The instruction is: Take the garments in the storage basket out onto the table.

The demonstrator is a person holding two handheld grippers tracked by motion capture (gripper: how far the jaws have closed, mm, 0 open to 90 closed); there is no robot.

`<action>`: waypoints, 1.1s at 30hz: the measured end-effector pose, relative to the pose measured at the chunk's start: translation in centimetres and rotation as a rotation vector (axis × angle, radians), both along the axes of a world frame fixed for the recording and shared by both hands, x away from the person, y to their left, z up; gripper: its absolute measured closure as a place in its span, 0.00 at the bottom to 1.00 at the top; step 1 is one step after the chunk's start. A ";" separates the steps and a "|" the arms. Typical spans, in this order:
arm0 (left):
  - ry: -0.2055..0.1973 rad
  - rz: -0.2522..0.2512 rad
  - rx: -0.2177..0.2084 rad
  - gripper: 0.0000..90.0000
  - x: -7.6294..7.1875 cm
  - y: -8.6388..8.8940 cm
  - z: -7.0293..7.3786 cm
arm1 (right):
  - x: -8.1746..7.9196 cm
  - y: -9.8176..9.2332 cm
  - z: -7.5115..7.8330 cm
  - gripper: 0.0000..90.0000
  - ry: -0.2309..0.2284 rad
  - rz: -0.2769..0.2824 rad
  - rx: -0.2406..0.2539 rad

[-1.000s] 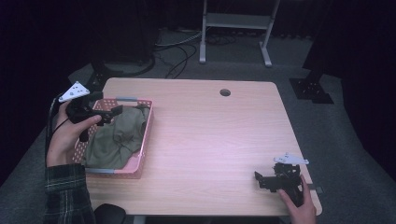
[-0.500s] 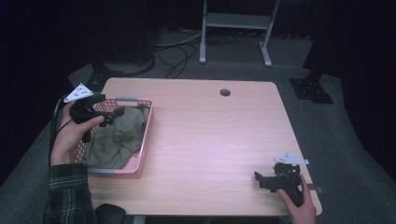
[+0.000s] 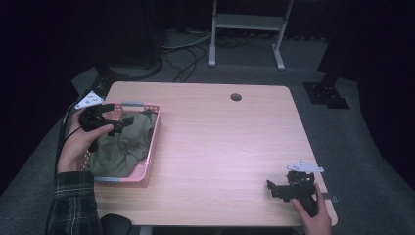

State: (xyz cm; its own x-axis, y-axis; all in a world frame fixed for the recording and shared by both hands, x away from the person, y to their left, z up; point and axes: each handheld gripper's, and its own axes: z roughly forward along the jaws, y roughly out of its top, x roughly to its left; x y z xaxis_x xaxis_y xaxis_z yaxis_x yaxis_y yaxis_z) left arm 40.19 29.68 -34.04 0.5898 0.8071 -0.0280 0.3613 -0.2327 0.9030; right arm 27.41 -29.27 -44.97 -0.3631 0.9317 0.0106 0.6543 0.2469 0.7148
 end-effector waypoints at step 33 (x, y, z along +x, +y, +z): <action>0.148 0.009 0.079 0.02 1.4 -0.3 -3.3 | 0.0 0.0 0.0 0.00 0.000 0.000 0.000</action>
